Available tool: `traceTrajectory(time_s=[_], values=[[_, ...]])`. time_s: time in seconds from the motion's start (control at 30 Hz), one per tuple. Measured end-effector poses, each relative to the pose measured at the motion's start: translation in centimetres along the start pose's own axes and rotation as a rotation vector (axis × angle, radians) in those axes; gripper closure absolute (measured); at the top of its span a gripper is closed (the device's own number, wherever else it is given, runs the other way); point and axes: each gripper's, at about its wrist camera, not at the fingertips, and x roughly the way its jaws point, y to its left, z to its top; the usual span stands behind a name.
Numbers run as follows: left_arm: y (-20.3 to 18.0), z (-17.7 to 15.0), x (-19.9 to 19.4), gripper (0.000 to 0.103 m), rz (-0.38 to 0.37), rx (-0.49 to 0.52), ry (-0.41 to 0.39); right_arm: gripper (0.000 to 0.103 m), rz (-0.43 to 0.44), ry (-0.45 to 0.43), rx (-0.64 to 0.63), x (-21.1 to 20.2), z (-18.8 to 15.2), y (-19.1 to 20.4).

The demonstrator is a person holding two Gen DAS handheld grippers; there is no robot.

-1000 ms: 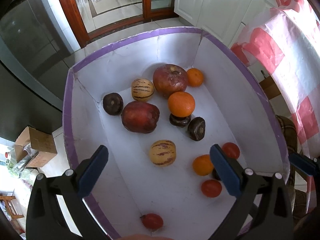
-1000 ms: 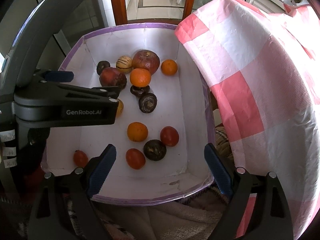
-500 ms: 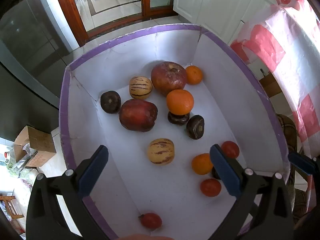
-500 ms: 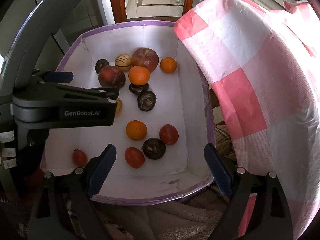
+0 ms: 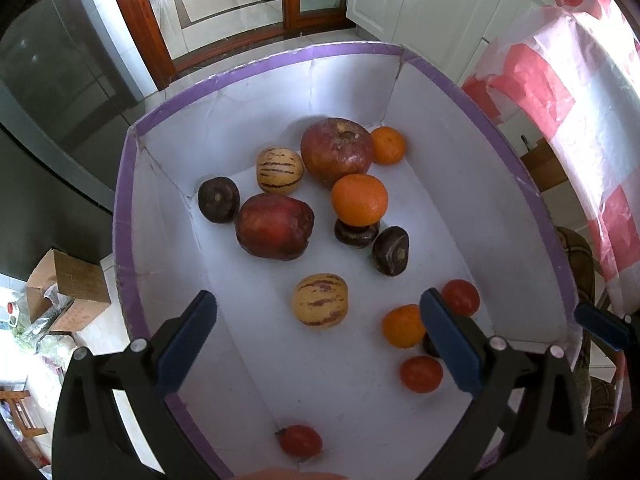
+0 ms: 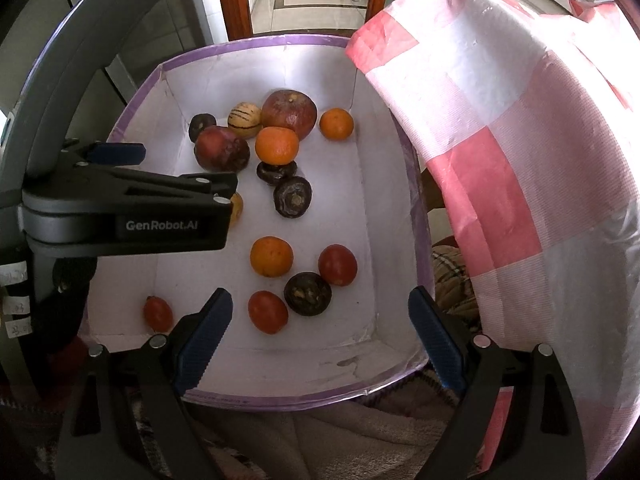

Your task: Organize fruits

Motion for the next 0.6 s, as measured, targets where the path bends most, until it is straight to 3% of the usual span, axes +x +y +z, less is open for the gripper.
traceTrajectory(time_s=[0.6], values=[[0.59,0.33,0.65,0.001,-0.009,0.004,0.019,0.016,0.007,0.015,0.004,0.28,-0.12,0.07]])
